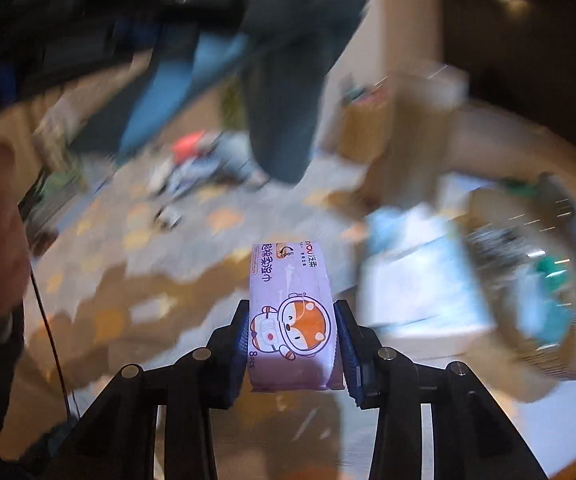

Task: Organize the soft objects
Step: 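Lift the blue cloth and wipes pack and carry both to the glass bowl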

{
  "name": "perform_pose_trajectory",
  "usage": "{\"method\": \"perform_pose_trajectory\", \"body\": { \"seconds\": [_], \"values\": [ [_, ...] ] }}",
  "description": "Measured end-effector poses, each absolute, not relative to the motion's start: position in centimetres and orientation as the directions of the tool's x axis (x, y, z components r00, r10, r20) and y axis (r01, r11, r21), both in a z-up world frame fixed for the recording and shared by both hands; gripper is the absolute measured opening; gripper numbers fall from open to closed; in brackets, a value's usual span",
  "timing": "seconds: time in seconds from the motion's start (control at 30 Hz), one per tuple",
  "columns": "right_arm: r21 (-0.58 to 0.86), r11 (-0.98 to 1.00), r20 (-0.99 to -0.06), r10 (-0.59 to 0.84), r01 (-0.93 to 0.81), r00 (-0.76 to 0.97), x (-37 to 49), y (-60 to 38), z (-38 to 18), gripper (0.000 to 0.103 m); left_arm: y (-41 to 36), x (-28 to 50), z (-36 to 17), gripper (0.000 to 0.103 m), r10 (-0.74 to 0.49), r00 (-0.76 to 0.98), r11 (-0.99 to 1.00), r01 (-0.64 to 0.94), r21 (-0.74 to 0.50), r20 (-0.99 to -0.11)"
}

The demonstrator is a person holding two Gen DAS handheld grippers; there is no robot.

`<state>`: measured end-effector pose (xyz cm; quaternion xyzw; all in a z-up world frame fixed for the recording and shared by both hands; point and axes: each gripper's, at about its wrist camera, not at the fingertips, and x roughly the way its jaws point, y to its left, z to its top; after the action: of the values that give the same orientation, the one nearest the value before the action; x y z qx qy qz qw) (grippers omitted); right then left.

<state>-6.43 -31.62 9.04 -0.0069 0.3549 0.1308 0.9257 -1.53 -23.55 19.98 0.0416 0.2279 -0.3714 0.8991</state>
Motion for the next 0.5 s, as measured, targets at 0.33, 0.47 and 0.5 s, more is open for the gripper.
{"method": "perform_pose_trajectory", "body": {
  "seconds": [0.33, 0.47, 0.5],
  "values": [
    [0.300, 0.942, -0.553, 0.044, 0.150, 0.832, -6.3, -47.8, 13.8, 0.039, -34.6, 2.5, 20.6, 0.006, -0.742, 0.474, 0.605, 0.778, -0.170, -0.474],
    [0.424, 0.864, -0.577, 0.027, 0.272, 0.816, -5.2, -53.5, 12.8, 0.039, -38.9, 5.3, 19.0, 0.006, -0.733, 0.419, 0.593, 0.779, -0.203, -0.535],
    [0.438, 0.846, -0.590, 0.016, 0.303, 0.807, -4.8, -54.6, 12.4, 0.039, -39.7, 5.7, 18.6, 0.006, -0.730, 0.410, 0.593, 0.778, -0.208, -0.547]
  ]
}}
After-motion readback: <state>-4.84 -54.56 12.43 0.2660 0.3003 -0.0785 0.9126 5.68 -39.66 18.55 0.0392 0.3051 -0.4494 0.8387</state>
